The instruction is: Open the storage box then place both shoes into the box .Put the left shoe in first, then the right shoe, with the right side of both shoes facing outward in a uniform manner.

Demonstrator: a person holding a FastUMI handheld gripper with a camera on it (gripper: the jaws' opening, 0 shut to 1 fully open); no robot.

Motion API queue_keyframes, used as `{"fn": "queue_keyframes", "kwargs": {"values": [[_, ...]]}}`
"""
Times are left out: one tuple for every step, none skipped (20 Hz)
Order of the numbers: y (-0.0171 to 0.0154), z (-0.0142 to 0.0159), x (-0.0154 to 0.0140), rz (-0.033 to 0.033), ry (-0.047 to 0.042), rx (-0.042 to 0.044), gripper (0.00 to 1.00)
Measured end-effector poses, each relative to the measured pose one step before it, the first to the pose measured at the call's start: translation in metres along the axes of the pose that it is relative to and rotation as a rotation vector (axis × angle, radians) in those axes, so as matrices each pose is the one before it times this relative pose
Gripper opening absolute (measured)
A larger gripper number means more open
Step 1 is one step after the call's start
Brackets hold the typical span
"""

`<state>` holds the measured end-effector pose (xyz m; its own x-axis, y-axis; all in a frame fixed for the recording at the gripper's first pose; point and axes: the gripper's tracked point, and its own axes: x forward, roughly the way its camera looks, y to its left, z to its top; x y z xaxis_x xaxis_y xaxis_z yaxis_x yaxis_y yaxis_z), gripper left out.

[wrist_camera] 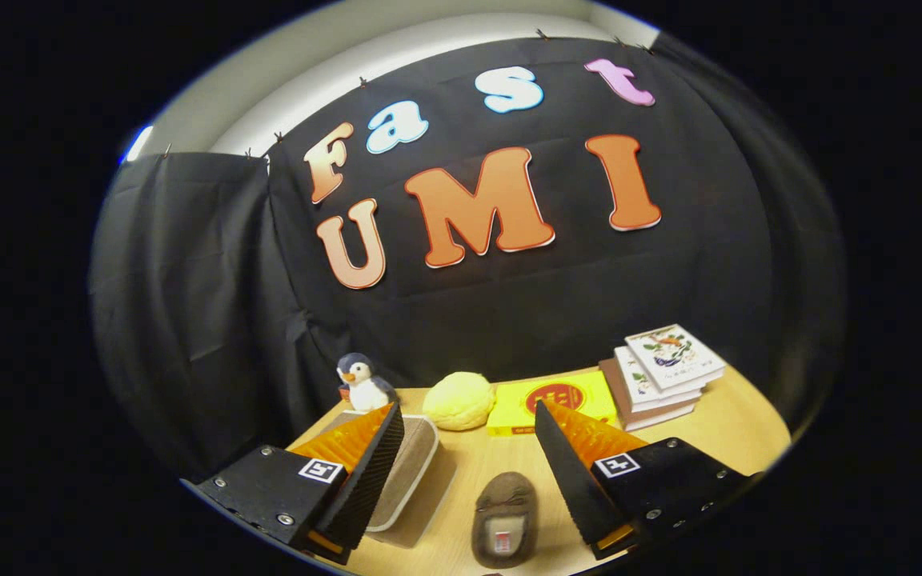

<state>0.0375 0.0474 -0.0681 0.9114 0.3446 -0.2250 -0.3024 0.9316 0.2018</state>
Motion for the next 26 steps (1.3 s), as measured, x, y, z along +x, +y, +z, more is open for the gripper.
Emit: {"fn": "queue_keyframes", "kwargs": {"values": [[0.00220, -0.00738, 0.00342, 0.02354, 0.02419, 0.03945, 0.98], [0.00095, -0.00826, 0.00434, 0.02190, 0.02109, 0.03251, 0.98], [-0.00024, -0.00872, 0.00343, 0.01765, 0.02085, 0.02476, 0.98], [0.00227, -0.00905, 0.00507, 0.02814, 0.02372, 0.03058, 0.99], [0.00235, -0.01086, 0.00436, 0.03447, 0.03324, 0.04154, 0.98], [0.00363, -0.01257, 0.00627, 0.03694, 0.04038, 0.04729, 0.98], [0.00267, -0.01094, 0.00359, 0.03800, 0.03910, 0.04793, 0.98], [0.00044, -0.01014, 0.00658, 0.03280, 0.03941, 0.04698, 0.98], [-0.00060, -0.01087, 0.00603, 0.02876, 0.03668, 0.04413, 0.98], [-0.00240, -0.00849, 0.00592, 0.02623, 0.03240, 0.04418, 0.98], [-0.00318, -0.00906, 0.00661, 0.02717, 0.03030, 0.04595, 0.98], [0.00057, -0.00784, 0.00543, 0.03920, 0.03523, 0.04513, 0.98], [0.00139, -0.00938, 0.00685, 0.03895, 0.03106, 0.04016, 0.98], [-0.00197, -0.00795, 0.00685, 0.03334, 0.03677, 0.04144, 0.98], [-0.00196, -0.00427, 0.00604, 0.02773, 0.02892, 0.03608, 0.98], [-0.00311, -0.00300, 0.00661, 0.02308, 0.01803, 0.03485, 0.98], [-0.00239, -0.00069, 0.00637, 0.02132, 0.01085, 0.03155, 0.98], [-0.00096, -0.00077, 0.00443, 0.01783, 0.00566, 0.02061, 0.98], [-0.00262, -0.00123, 0.00512, 0.00911, 0.00673, 0.00909, 0.98], [-0.00331, -0.00232, 0.00535, 0.00382, 0.01093, 0.00689, 0.98], [-0.00233, -0.00197, 0.00486, 0.00836, 0.01368, 0.01353, 0.98], [-0.00057, -0.00279, 0.00358, 0.01173, 0.01338, 0.01486, 0.98], [-0.00024, -0.00164, 0.00301, 0.00883, 0.01039, 0.01073, 0.98], [-0.00020, 0.00020, 0.00304, 0.00434, 0.00398, 0.00634, 0.98], [0.00056, -0.00069, 0.00369, 0.00824, 0.00665, 0.00629, 0.98], [0.00126, -0.00115, 0.00343, 0.01073, 0.00951, 0.01301, 0.97]]}}
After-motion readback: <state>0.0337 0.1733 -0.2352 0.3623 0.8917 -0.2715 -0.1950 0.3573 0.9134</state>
